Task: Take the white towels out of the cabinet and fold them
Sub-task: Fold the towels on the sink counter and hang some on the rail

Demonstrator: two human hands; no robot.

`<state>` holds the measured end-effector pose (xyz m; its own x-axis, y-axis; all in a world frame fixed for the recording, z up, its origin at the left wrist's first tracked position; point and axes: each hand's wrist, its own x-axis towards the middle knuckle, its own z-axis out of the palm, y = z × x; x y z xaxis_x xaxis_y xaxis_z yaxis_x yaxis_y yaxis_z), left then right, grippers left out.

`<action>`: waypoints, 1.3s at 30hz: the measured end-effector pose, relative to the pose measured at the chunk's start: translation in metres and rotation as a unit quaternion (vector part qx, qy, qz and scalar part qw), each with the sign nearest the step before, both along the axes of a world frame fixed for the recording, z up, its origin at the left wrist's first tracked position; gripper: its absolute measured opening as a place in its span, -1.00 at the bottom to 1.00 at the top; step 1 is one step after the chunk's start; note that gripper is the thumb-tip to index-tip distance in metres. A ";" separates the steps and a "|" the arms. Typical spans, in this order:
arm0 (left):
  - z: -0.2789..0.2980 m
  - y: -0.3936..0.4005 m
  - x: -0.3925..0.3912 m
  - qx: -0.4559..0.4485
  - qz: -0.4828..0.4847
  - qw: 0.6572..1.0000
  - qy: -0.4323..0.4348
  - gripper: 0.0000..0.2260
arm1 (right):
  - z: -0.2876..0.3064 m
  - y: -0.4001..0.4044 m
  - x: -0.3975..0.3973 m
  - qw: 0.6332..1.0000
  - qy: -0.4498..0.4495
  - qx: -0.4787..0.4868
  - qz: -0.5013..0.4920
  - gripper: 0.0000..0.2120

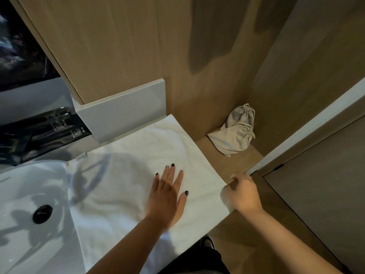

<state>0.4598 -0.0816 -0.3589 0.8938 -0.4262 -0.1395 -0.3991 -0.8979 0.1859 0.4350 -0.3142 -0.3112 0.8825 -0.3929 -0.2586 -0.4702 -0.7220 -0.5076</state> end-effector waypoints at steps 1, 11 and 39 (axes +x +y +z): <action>0.003 0.000 0.000 -0.015 0.005 1.000 0.006 -0.37 | -0.001 0.011 0.005 0.996 -0.044 -0.054 0.062 -0.66; -0.003 0.036 0.003 -0.032 0.206 0.978 -0.004 -0.32 | -0.045 0.078 0.062 0.880 -0.030 -0.189 0.435 -0.30; 0.012 0.139 0.048 -0.069 0.345 0.936 0.009 -0.37 | -0.029 0.171 0.170 0.871 -0.021 -0.169 0.461 -0.39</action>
